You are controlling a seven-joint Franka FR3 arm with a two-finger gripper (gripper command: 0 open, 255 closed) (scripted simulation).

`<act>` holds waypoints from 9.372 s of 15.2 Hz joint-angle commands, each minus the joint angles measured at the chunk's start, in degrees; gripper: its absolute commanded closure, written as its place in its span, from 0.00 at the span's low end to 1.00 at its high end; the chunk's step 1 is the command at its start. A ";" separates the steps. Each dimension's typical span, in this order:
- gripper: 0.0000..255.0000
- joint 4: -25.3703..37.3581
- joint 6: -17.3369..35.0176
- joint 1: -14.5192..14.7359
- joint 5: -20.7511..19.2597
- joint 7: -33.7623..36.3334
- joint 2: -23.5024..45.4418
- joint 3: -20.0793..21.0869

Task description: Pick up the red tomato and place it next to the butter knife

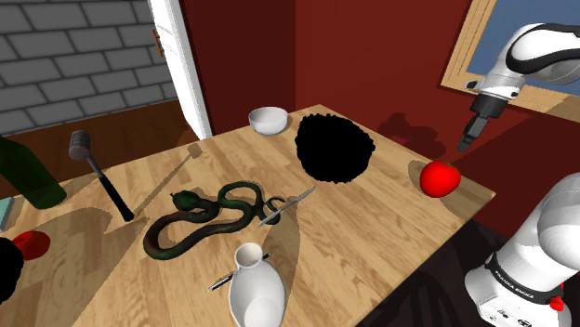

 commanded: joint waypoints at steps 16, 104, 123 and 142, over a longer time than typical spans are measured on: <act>1.00 -5.07 6.94 0.77 -0.38 -2.00 1.99 -2.93; 1.00 -12.67 5.95 -0.17 -9.77 13.90 -15.14 29.10; 0.00 -2.87 8.31 2.28 -7.30 16.08 12.29 27.63; 1.00 1.14 2.26 2.44 -6.64 15.45 10.22 28.38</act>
